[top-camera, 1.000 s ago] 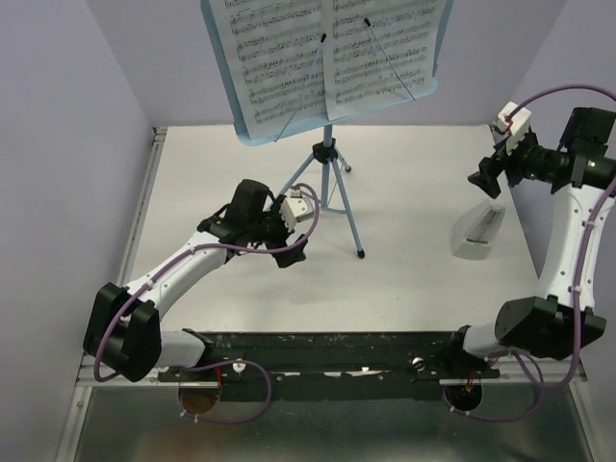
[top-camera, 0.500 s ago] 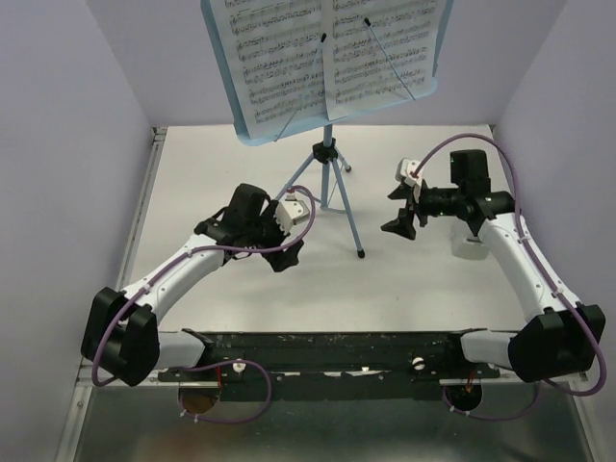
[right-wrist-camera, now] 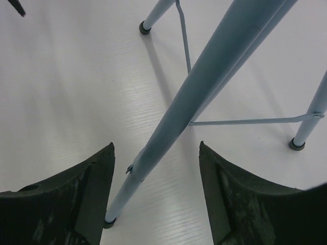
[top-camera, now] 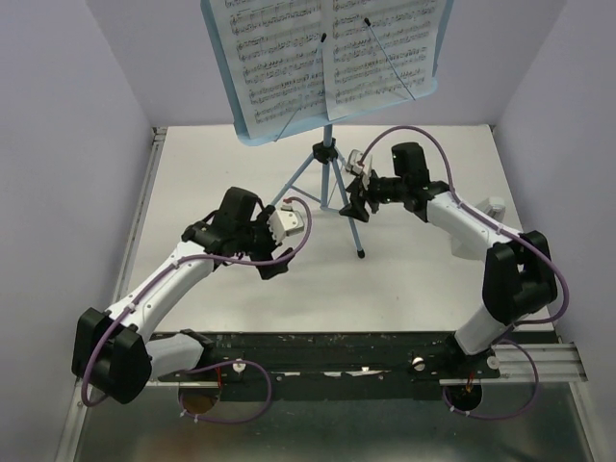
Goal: Pack up the instrument practice props
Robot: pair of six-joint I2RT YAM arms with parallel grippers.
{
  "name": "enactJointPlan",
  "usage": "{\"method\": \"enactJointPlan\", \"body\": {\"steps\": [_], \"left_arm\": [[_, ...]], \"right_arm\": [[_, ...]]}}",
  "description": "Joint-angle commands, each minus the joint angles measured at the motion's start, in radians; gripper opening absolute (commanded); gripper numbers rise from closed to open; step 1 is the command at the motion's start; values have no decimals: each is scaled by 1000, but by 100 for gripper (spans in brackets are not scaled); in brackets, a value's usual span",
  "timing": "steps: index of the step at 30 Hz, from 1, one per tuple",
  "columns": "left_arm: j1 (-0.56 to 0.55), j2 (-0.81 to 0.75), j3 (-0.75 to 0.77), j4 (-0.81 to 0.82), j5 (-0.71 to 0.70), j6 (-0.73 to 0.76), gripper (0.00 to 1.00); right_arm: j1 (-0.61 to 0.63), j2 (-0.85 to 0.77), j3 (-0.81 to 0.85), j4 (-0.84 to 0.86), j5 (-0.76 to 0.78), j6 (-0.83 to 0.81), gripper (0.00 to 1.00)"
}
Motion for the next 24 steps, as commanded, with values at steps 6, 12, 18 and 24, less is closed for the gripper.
{"method": "enactJointPlan", "body": {"steps": [6, 12, 18, 24], "left_arm": [[87, -87, 36, -14, 156, 0, 99], [115, -117, 33, -24, 150, 16, 99], [138, -160, 68, 0, 128, -8, 99], [145, -212, 94, 20, 147, -25, 99]], "right_arm": [[81, -20, -81, 286, 277, 352, 35], [159, -81, -192, 316, 495, 516, 12], [237, -149, -247, 246, 687, 691, 1], [276, -160, -210, 156, 872, 861, 1]]}}
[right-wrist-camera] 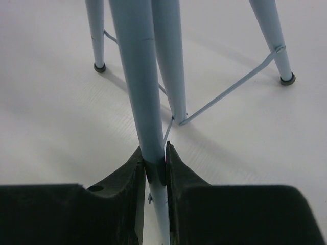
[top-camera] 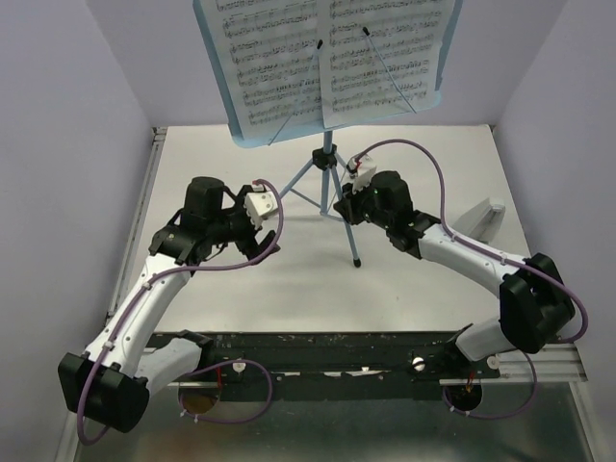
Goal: Pack up the instrument practice props
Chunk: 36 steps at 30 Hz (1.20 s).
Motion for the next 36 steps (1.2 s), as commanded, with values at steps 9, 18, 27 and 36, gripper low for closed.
{"method": "enactJointPlan", "body": {"steps": [9, 18, 27, 36], "left_arm": [[7, -104, 50, -16, 26, -5, 99], [7, -177, 191, -25, -20, -54, 99], [5, -202, 346, -82, 49, -137, 99], [5, -63, 571, -39, 208, -157, 96]], "right_arm": [[36, 35, 93, -206, 215, 360, 2], [111, 0, 81, -294, 278, 415, 4], [129, -19, 109, -365, 225, 338, 33], [47, -265, 15, -423, -37, -121, 91]]}}
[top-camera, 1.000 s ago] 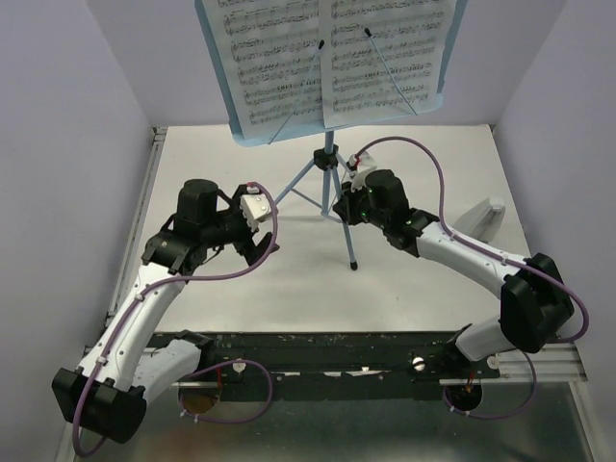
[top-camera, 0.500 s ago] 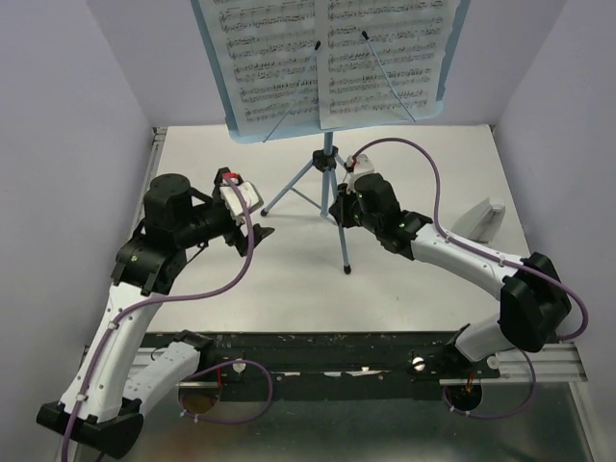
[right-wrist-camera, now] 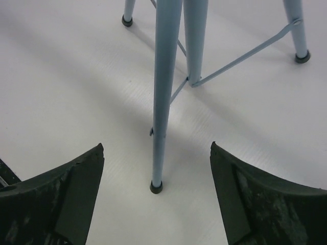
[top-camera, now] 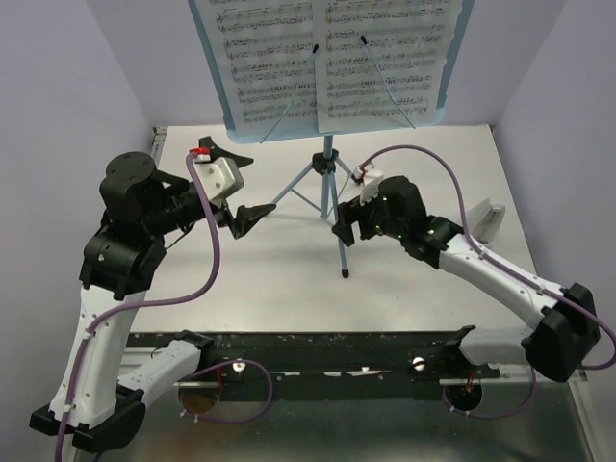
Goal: Pack up the instrument practice props
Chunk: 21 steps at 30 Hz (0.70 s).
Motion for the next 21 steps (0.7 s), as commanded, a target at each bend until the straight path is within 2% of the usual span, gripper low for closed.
{"method": "enactJointPlan", "body": {"steps": [1, 6, 11, 16, 21], "left_arm": [[5, 77, 104, 28, 149, -59, 95], [5, 146, 192, 99, 242, -143, 93], [3, 221, 270, 178, 342, -237, 89], [-43, 285, 315, 257, 370, -288, 87], [-69, 314, 305, 356, 286, -343, 87]], "right_arm": [[-37, -171, -59, -103, -119, -265, 92], [-51, -395, -97, -236, -173, -466, 95], [-63, -523, 31, -370, -182, -582, 94], [-62, -502, 284, -519, -309, -708, 86], [-71, -410, 462, -418, -259, -658, 82]]}}
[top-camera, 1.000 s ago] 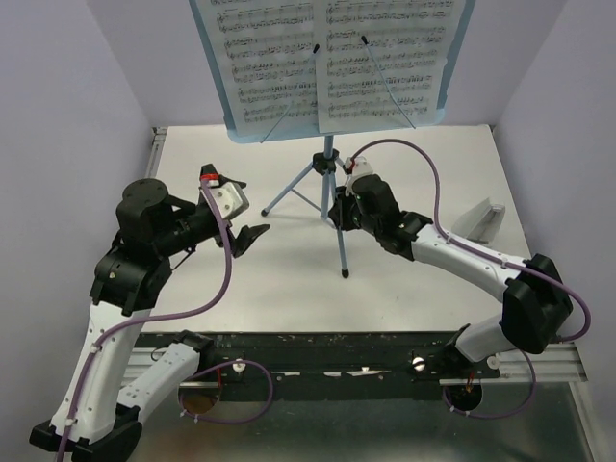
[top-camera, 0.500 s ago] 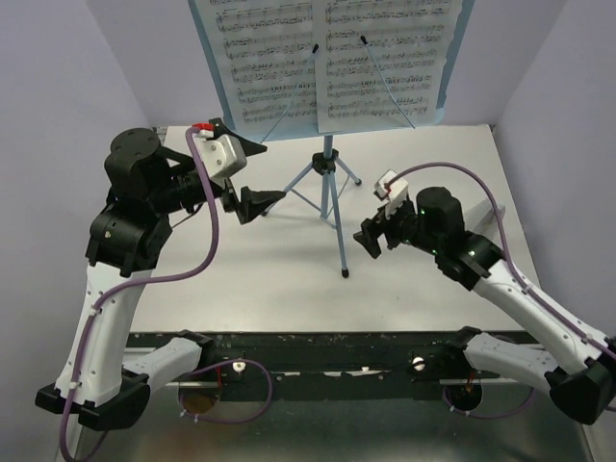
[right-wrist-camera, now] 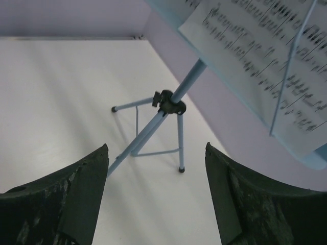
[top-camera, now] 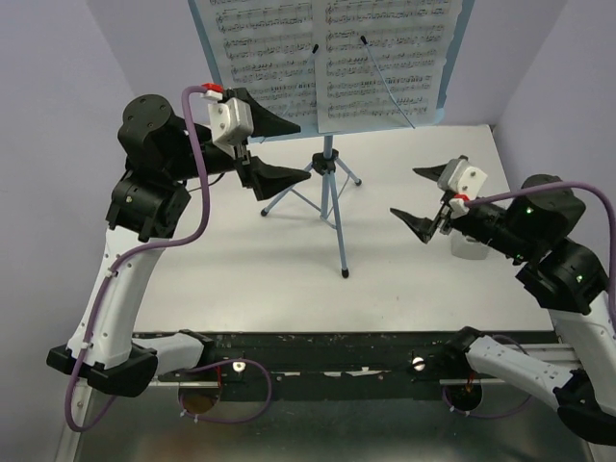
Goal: Pack up the instrument practice props
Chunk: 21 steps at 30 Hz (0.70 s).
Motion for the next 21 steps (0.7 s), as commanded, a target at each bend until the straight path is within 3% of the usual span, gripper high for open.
{"method": "enactJointPlan", "body": {"steps": [1, 5, 12, 14, 17, 21], "left_arm": [[-22, 22, 10, 120, -51, -102, 87], [-71, 40, 22, 159, -74, -115, 87], [-159, 75, 41, 157, -212, -85, 91], [-171, 75, 39, 124, -311, -85, 91], [-208, 60, 6, 73, -632, -122, 96], [-209, 71, -13, 62, -680, -173, 98]], "right_arm": [[-12, 82, 130, 37, -22, -7, 81], [-12, 169, 275, 62, -49, -10, 79], [-88, 330, 512, 91, -123, 136, 75], [-98, 346, 515, 123, -112, 139, 75], [-113, 366, 510, 170, -106, 142, 74], [-125, 402, 519, 210, -109, 145, 74]]}}
